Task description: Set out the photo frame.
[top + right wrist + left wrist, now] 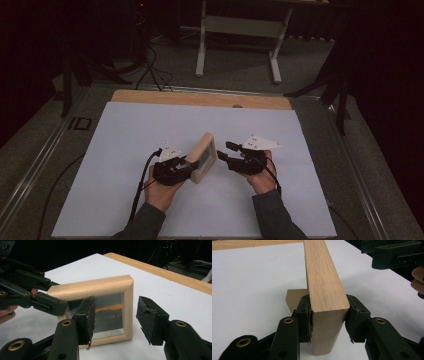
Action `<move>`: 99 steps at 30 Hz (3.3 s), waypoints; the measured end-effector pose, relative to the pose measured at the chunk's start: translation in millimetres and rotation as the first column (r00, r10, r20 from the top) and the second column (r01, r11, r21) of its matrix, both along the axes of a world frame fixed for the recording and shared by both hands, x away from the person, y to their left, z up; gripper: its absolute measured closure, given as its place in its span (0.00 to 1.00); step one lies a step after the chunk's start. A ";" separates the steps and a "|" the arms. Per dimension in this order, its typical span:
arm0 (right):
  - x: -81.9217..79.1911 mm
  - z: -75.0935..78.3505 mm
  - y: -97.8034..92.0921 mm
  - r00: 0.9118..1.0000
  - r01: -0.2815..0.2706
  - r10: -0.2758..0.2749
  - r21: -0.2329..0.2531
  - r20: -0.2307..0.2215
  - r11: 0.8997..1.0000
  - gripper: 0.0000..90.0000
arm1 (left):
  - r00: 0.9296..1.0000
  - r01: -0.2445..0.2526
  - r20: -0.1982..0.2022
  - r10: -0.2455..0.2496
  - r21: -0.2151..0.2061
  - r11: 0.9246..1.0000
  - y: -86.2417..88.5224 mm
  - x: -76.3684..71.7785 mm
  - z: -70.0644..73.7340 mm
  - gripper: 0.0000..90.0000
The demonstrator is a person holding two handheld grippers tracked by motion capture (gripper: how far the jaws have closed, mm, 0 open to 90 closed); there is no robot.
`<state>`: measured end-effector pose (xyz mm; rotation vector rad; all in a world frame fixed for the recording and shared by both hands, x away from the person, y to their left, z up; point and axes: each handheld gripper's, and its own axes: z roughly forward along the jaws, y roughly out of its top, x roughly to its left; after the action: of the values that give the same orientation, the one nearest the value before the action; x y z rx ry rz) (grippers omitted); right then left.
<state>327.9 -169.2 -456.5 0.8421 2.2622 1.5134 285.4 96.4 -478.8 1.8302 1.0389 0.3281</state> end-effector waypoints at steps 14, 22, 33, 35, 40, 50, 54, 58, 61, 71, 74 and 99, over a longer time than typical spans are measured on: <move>-1.7 11.8 -3.2 0.998 0.049 -0.051 0.058 0.035 0.997 0.72 | 0.998 0.045 0.048 -0.047 0.037 0.998 -4.3 -4.3 -0.7 0.67; -4.8 14.3 -4.3 0.993 0.093 -0.097 0.056 0.073 0.994 0.99 | 0.990 0.098 0.091 -0.106 0.086 0.991 -9.8 -11.4 -0.9 0.67; -4.3 9.7 4.2 0.993 0.085 -0.086 0.018 0.080 0.996 1.00 | 0.977 0.169 0.117 -0.181 0.104 0.980 -15.7 -18.8 -2.0 0.67; -3.5 8.4 5.7 0.993 0.086 -0.087 0.013 0.077 0.996 1.00 | 0.974 0.179 0.118 -0.192 0.110 0.978 -15.7 -19.5 -1.9 0.67; -1.2 4.0 8.2 0.993 0.091 -0.091 0.001 0.073 0.996 1.00 | 0.971 0.197 0.117 -0.210 0.111 0.974 -16.4 -21.1 -1.9 0.67; 0.2 -1.4 14.3 0.993 0.089 -0.086 -0.024 0.077 0.996 0.99 | 0.967 0.215 0.117 -0.227 0.106 0.971 -18.1 -23.4 -2.1 0.67; -0.1 -1.3 15.1 0.993 0.088 -0.086 -0.028 0.082 0.996 0.99 | 0.964 0.225 0.120 -0.238 0.112 0.968 -18.8 -24.6 -2.1 0.67; 0.8 -2.1 15.1 0.993 0.090 -0.087 -0.037 0.078 0.995 0.99 | 0.958 0.245 0.125 -0.259 0.118 0.962 -19.9 -26.6 -1.9 0.67; 0.8 -2.8 16.2 0.993 0.088 -0.084 -0.049 0.083 0.995 0.99 | 0.954 0.259 0.127 -0.273 0.120 0.958 -20.2 -27.4 -1.9 0.67; 0.0 -2.1 14.5 0.993 0.092 -0.088 -0.055 0.076 0.994 0.99 | 0.964 0.206 0.139 -0.229 0.160 0.965 -17.9 -25.9 -1.6 0.63; -0.3 -2.2 12.9 0.993 0.097 -0.093 -0.051 0.073 0.994 0.99 | 0.971 0.180 0.132 -0.201 0.156 0.971 -15.8 -24.2 -2.1 0.62; -4.8 1.2 9.0 0.993 0.105 -0.100 -0.074 0.069 0.992 1.00 | 0.991 0.023 0.122 -0.047 0.188 0.982 -11.5 -16.0 -4.1 0.61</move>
<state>323.1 -160.2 -455.3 0.8606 2.1809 1.3790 269.4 84.8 -482.9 1.9643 0.9125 0.5281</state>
